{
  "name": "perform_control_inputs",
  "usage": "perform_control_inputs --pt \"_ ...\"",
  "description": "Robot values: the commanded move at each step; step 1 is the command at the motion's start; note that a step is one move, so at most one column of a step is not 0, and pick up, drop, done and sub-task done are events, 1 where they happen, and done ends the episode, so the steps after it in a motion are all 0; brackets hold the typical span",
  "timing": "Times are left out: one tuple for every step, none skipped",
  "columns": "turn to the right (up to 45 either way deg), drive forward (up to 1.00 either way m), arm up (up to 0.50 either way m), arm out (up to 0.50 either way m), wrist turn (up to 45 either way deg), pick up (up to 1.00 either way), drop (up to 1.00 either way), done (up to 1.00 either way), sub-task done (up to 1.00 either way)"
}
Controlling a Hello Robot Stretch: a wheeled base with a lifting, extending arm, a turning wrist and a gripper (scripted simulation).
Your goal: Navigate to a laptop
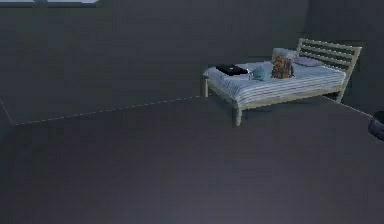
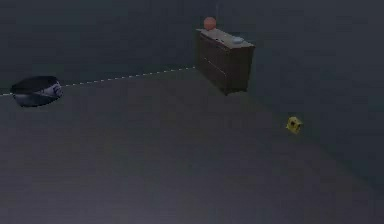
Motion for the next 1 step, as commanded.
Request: perform_control_inputs --pt "0.0 1.00 0.00 0.00 0.0 0.00 0.00 0.00 0.00"
